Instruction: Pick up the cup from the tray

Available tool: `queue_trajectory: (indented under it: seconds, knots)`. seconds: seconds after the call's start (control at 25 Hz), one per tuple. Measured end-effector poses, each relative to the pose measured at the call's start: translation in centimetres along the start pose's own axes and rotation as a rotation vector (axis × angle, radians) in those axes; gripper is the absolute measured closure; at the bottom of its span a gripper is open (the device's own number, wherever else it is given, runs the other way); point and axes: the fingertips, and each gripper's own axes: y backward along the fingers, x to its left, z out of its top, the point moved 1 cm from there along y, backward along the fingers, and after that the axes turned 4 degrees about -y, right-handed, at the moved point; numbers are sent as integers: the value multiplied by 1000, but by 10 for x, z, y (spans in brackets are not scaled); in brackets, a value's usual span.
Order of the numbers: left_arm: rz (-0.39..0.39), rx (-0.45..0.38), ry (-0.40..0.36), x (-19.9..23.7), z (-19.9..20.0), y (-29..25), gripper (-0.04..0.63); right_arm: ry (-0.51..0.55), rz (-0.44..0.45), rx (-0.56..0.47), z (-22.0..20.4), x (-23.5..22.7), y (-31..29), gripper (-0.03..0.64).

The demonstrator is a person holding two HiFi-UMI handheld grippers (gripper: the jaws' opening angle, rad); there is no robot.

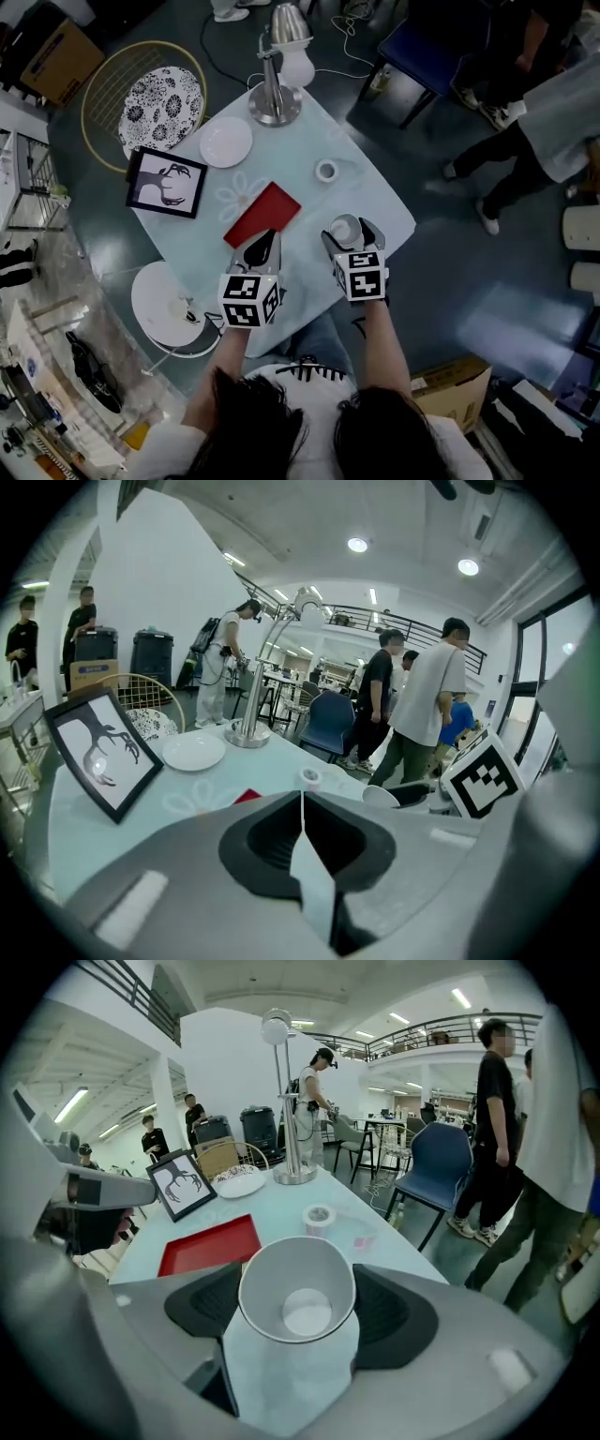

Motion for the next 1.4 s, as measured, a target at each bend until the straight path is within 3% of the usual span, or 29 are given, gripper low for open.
queue_trajectory:
  seconds: [0.44, 0.68, 0.88, 1.04, 1.2, 1.4]
  knots:
    - [10, 20, -35, -5, -6, 2, 595, 4, -31, 26, -26, -19, -2, 221]
    - [35, 11, -39, 0, -7, 12, 594, -100, -3, -36, -16, -18, 4, 209]
    - [27, -6, -36, -1, -8, 23, 594, -95, -10, -53, -10, -15, 18, 193]
    - [0, -35, -31, -5, -5, 32, 594, -94, -20, -157, 9, -7, 47, 193]
    - [-21, -80, -13, -10, 2, 42, 594, -132, 18, -270, 31, 14, 78, 246]
    - [-44, -138, -31, -21, 11, 64, 595, -132, -14, -360, 42, 31, 114, 421]
